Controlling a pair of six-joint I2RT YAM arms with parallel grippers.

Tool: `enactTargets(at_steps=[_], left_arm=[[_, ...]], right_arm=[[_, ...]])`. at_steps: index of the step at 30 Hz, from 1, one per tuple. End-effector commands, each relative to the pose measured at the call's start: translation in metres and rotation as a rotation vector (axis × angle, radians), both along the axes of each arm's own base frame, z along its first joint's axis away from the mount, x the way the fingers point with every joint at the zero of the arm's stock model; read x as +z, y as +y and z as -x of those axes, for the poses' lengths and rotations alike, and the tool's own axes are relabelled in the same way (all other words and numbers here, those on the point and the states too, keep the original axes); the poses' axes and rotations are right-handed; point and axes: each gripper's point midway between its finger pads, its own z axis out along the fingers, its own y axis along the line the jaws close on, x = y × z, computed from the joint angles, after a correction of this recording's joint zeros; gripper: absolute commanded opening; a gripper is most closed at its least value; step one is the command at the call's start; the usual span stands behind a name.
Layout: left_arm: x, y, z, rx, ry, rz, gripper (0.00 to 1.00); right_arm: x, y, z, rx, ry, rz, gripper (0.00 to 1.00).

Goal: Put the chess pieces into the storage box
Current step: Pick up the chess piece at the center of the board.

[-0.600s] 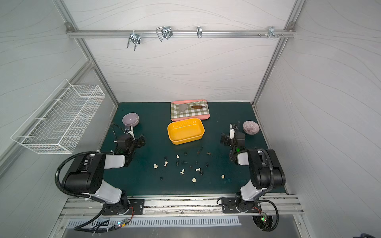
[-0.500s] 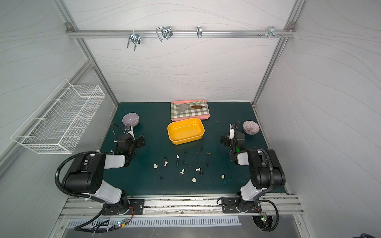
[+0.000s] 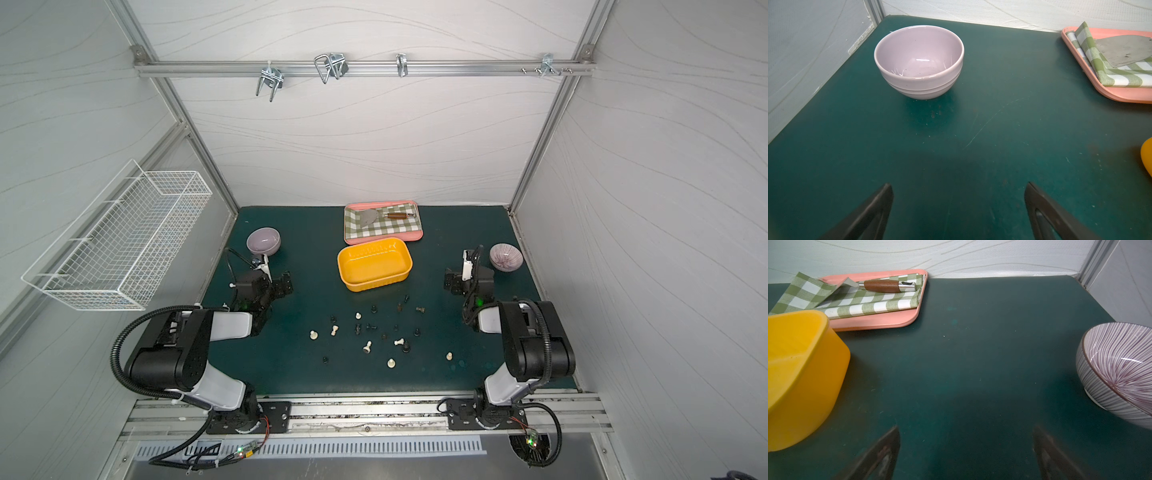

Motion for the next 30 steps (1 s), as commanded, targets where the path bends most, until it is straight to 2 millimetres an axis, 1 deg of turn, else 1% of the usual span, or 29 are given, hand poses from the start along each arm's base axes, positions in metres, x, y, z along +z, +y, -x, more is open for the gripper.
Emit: enactTargets(at_steps=[1, 4, 12, 16, 17, 18, 19, 20, 21, 23, 26, 28, 30], left_arm=[[0.02, -0.001, -0.012, -0.007, -0.071, -0.016, 0.99], [0.02, 0.0, -0.013, -0.006, -0.071, -0.016, 0.99], [0.021, 0.0, -0.012, -0.007, -0.073, -0.016, 0.98], [0.022, 0.0, -0.01, -0.007, -0.078, -0.018, 0.95], [0.024, -0.003, -0.011, -0.019, -0.083, -0.021, 0.95], [0.028, -0.008, -0.013, -0.046, -0.078, -0.031, 0.93], [0.033, -0.008, -0.014, -0.04, -0.056, -0.045, 0.93], [0.039, -0.007, -0.015, -0.009, -0.016, -0.061, 0.93], [0.041, -0.007, -0.013, 0.017, 0.064, -0.058, 0.93], [0.052, -0.015, -0.013, -0.007, 0.134, -0.047, 0.92], [0.072, -0.041, -0.009, -0.089, 0.143, -0.077, 0.92], [0.084, -0.06, -0.002, -0.151, 0.143, -0.063, 0.92], [0.091, -0.072, 0.005, -0.187, 0.15, -0.014, 0.91]], right_arm=[[0.002, 0.0, -0.002, 0.009, -0.011, 0.009, 0.99], [0.0, 0.0, -0.003, 0.009, 0.002, 0.008, 0.99], [0.002, 0.0, -0.002, 0.01, -0.007, 0.008, 0.99], [0.004, -0.001, -0.001, -0.01, -0.019, 0.022, 0.99], [0.008, -0.003, -0.001, -0.03, -0.029, 0.033, 0.99], [0.013, -0.001, 0.001, -0.035, -0.037, 0.044, 0.99], [0.021, 0.002, 0.003, -0.027, -0.038, 0.06, 0.99], [0.027, 0.005, 0.006, -0.021, -0.026, 0.07, 0.99], [0.034, 0.008, 0.008, -0.009, 0.002, 0.069, 0.99], [0.049, 0.018, 0.015, 0.022, 0.048, 0.039, 0.99], [0.069, 0.041, 0.026, 0.104, 0.086, 0.031, 0.99], [0.078, 0.055, 0.035, 0.151, 0.124, 0.034, 0.99], [0.08, 0.068, 0.044, 0.197, 0.185, 0.021, 0.99]])
